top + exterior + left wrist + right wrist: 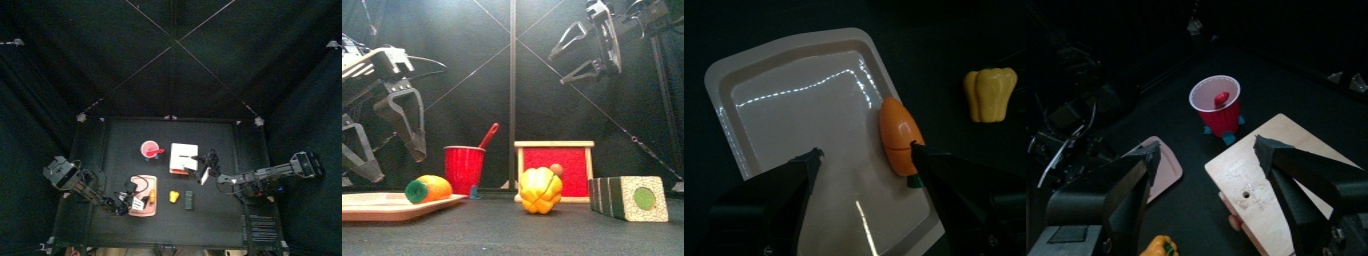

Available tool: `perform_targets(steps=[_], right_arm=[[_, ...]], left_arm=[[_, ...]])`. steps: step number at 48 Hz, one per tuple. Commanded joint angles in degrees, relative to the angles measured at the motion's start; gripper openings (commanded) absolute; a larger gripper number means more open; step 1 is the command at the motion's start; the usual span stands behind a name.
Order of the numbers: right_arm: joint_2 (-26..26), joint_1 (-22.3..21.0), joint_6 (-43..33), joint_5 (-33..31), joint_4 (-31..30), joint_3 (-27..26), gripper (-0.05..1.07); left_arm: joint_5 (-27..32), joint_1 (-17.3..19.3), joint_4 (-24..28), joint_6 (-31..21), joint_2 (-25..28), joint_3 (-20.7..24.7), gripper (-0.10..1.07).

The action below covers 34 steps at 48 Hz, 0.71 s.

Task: Grab carrot

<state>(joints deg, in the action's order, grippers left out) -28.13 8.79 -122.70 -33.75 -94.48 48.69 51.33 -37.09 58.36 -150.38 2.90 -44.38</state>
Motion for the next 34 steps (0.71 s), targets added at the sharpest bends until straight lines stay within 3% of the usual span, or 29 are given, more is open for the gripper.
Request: perform_targets(steps=[1,12,21,28,34], right_arm=[[-0.88,0.18,-0.09,-0.18,-0.09,-0.53,1.04],[-0.88,0.09,0.00,-0.09,-0.09,-0.53,1.04],[-0.88,-0.18,0.00,-0.18,-0.09,-0.62,1.04],[-0.97,-0.18,0.00,-0.18,-0.09,-0.53,1.04],[-0.97,-0.26,0.00,-0.18,-0.09,-0.53,1.04]], left_arm=[[0.09,0.00,0.53,0.26,-1.41,0.35,1.03],[-4.48,0.88,1.76,8.70,-7.73,-1.32,1.03],[-13.18,4.22,-1.23,21.62,-15.12,-2.11,1.03],[-18.90,8.09,-9.32,34.54,-20.04,-2.46,1.03],[-17.14,10.90,-18.54,48.69,-24.08,-2.20,1.03]])
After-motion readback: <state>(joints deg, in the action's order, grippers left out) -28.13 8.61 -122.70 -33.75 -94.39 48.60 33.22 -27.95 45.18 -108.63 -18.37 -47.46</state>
